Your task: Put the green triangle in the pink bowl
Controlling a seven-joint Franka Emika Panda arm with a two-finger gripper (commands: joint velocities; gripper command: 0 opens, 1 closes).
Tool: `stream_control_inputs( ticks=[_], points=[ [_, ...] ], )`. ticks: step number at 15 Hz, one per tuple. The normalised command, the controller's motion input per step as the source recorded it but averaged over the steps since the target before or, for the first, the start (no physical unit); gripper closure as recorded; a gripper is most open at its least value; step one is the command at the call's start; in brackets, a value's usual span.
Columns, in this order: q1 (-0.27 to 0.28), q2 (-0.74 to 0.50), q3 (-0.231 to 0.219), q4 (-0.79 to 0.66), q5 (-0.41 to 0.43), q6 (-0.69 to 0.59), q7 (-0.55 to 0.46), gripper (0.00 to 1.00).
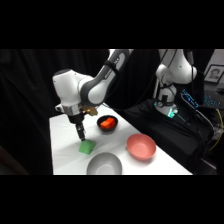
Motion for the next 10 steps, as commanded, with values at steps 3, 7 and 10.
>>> stream_control_inputs(
  ticks=[3,7,10],
  points=[
    [-0.012,0.15,0.025,0.09,0.091,0.16,0.02,0.00],
    [0.003,0.12,0.003,0.06,0.062,0.18,0.05,0.00],
    [0.009,0.09,0.008,0.04,0.068,0.16,0.05,0.00]
  ],
)
